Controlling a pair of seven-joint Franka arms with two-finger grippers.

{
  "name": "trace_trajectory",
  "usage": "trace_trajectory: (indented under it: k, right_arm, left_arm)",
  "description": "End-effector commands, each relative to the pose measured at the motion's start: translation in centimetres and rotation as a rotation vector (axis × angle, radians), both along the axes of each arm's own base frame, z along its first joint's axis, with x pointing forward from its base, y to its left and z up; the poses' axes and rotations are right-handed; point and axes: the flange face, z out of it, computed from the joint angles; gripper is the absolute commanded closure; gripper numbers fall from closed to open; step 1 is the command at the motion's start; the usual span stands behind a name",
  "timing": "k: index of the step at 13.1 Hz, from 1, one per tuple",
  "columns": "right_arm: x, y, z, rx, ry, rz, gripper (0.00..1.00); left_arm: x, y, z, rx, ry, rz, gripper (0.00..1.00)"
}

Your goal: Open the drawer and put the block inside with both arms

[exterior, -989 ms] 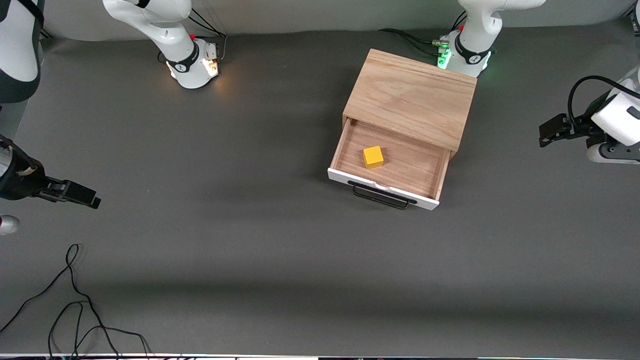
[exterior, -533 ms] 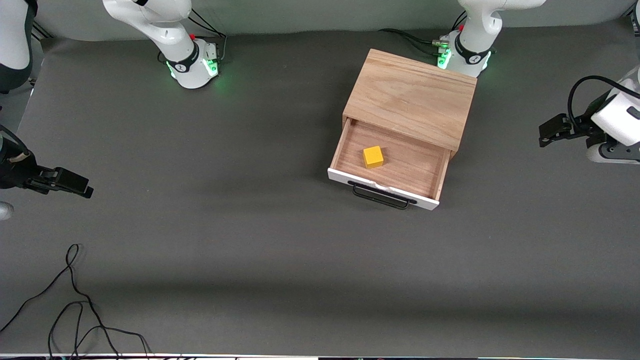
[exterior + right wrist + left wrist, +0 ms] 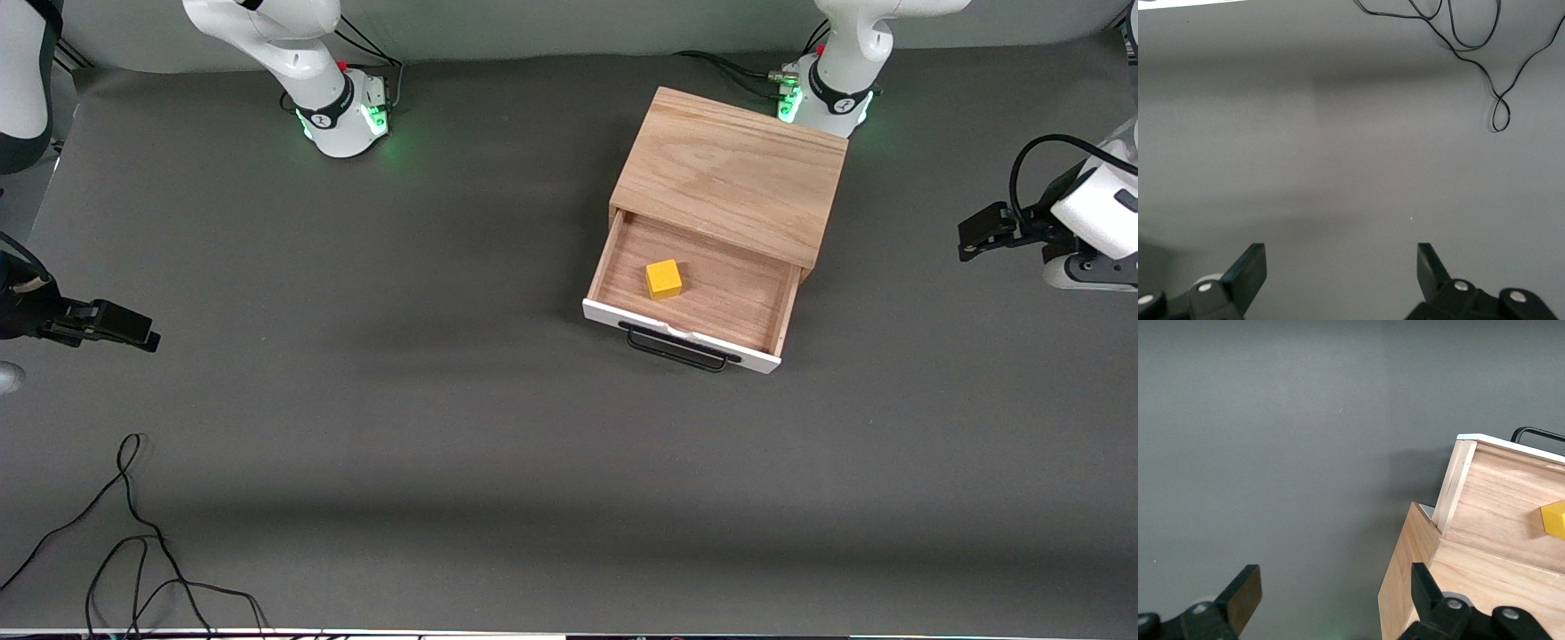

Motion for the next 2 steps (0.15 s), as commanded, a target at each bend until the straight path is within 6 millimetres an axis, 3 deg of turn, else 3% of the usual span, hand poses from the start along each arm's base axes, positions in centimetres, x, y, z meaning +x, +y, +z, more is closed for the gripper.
trace_trajectory:
  k: [1,2]
  right_arm:
    - [-0.54,-0.13,0.36,0.016,0.0,0.023,0.0]
    - [-0.49,-0.03,0.19,0.018,0.003,0.024,0.0]
  left_arm:
    - [-0.56,0.07,0.24,-0.002,0.003,-0.013,0.0]
    - [-0.56,0.07,0.24,-0.002,0.003,-0.013,0.0]
